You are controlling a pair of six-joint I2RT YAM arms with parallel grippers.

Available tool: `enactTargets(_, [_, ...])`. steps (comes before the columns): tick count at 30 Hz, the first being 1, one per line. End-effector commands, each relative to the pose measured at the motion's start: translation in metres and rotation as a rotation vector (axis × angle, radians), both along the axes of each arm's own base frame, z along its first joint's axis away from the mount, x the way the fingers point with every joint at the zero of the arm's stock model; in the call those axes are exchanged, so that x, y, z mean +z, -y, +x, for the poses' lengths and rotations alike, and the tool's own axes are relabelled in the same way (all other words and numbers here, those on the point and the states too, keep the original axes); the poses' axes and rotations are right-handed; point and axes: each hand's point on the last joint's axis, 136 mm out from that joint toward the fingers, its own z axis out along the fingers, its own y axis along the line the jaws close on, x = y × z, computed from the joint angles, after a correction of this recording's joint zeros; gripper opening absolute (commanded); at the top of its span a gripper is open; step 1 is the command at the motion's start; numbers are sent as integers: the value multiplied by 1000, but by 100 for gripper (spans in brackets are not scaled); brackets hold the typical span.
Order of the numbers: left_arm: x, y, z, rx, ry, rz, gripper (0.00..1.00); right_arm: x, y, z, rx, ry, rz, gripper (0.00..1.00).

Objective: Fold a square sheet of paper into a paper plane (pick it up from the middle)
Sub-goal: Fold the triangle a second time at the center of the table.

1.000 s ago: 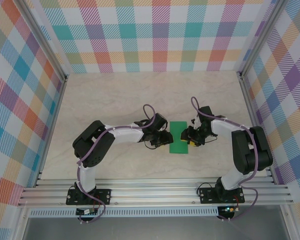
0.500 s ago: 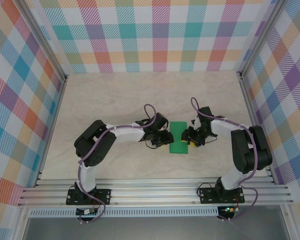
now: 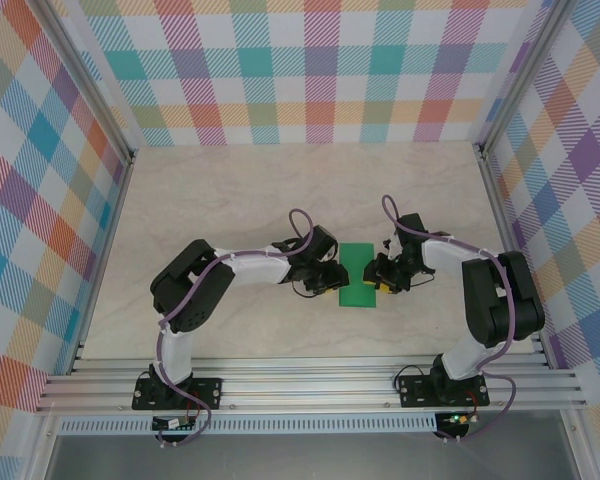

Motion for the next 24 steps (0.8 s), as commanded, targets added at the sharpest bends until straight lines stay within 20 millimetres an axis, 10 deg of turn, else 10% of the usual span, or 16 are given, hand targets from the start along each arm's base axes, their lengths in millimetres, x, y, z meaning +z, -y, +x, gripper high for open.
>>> enactTargets(1, [-2, 17, -12, -37, -24, -38, 35, -3, 1, -4, 2, -9, -2, 40])
enactTargets(24, [6, 20, -15, -44, -14, -61, 34, -2, 0, -3, -2, -11, 4, 39])
